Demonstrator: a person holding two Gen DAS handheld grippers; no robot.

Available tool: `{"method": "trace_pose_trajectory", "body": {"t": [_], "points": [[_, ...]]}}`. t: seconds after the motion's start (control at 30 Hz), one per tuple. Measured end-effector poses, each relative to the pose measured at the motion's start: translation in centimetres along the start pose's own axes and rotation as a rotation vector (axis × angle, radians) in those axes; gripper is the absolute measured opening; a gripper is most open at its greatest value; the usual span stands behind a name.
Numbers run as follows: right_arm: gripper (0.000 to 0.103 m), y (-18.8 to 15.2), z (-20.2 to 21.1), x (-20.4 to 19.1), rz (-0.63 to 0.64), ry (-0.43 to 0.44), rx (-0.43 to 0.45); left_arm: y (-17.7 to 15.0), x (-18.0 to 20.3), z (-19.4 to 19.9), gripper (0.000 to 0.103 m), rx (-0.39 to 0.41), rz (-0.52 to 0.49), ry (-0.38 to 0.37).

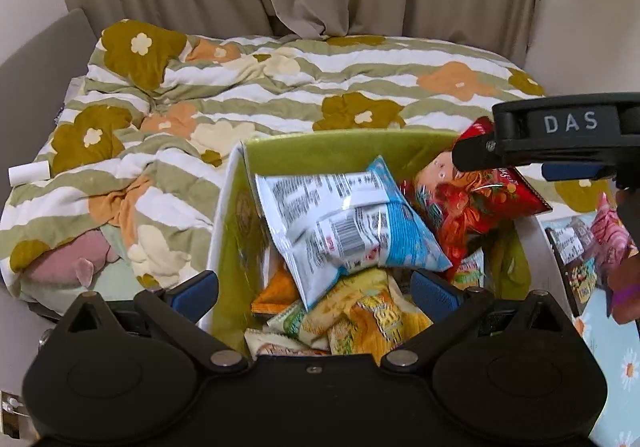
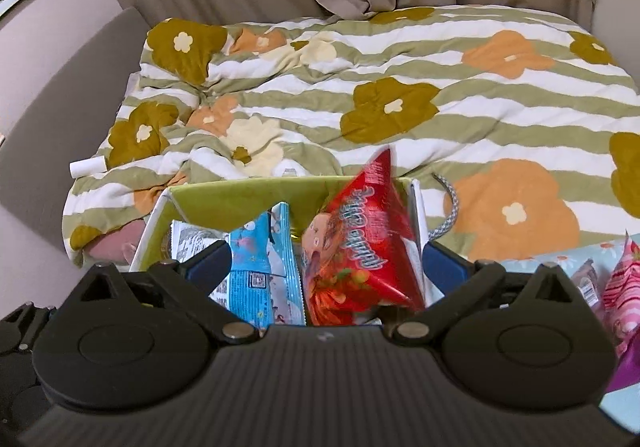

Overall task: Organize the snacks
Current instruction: 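Carry both bags over the box and open both tools to drop them, then grasp a purple bag with the left tool while the right tool grasps an orange barbecue chip bag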

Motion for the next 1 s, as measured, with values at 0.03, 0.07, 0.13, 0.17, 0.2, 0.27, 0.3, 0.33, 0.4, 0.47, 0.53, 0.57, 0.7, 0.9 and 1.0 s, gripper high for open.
{"method": "trace_pose_trajectory", "body": {"t": [0.03,0.07,0.13,0.17,0.2,0.27,0.3,0.33,0.4,0.47,0.53,0.57,0.7,0.9,1.0], "points": [[0.103,-0.1,0.2,0.0,0.006,-0.001,0.005,-0.2,0.1,0.0,0.103,-0.003,-0.002,-0.001],[0.103,-0.2,0.3,0.0,0.015,-0.004,0.010,-0.3,0.2,0.0,0.103,-0.005,-0.004,-0.002],[0.103,-0.3,0.7,0.0,0.030,-0.005,0.019,-0.2,0.3,0.2,0.103,-0.004,-0.005,-0.006],[0.103,-0.4,1.0,-0.1,0.033,-0.004,0.023,-0.2,0.3,0.3,0.103,-0.003,-0.005,-0.008],[0.103,-0.3,1.3,-0.1,0.034,-0.004,0.027,0.0,0.3,0.6,0.103,-0.003,-0.003,-0.010],[0.103,-0.1,2.1,-0.1,0.035,-0.003,0.039,0.4,0.4,1.3,0.103,0.009,-0.001,-0.006],[0.103,0.0,2.7,-0.1,0.036,0.000,0.048,0.6,0.6,1.7,0.103,0.019,-0.002,-0.003],[0.103,0.2,3.3,-0.1,0.037,0.005,0.057,0.8,0.8,2.1,0.103,0.029,-0.004,0.000],[0.103,0.4,4.5,0.0,0.045,0.017,0.073,1.2,1.4,3.2,0.103,0.047,-0.007,0.007],[0.103,0.6,5.8,0.2,0.050,0.031,0.081,1.5,2.1,4.2,0.103,0.063,-0.012,0.012],[0.103,0.8,7.2,0.6,0.052,0.053,0.089,1.8,3.2,5.3,0.103,0.085,-0.021,0.018],[0.103,0.9,8.1,0.9,0.058,0.064,0.095,1.9,3.9,5.9,0.103,0.099,-0.024,0.021],[0.103,1.1,11.4,2.3,0.123,0.074,0.125,2.2,6.7,8.2,0.103,0.148,-0.030,0.021],[0.103,1.0,16.2,6.9,0.173,0.070,0.148,2.3,12.3,10.8,0.103,0.214,-0.039,-0.003],[0.103,0.8,18.3,9.9,0.189,0.046,0.156,2.1,15.0,11.7,0.103,0.228,-0.046,-0.017]]}}
Point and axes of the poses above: each gripper's, at about its wrist camera, not at the fingertips, and z roughly against the way its jaws point, x to its right, y to its top, the point moved 2 cm from there along -z, roughly the way its jaws point, and after that the axes turned 14 degrees about x, right-handed, at the moved point
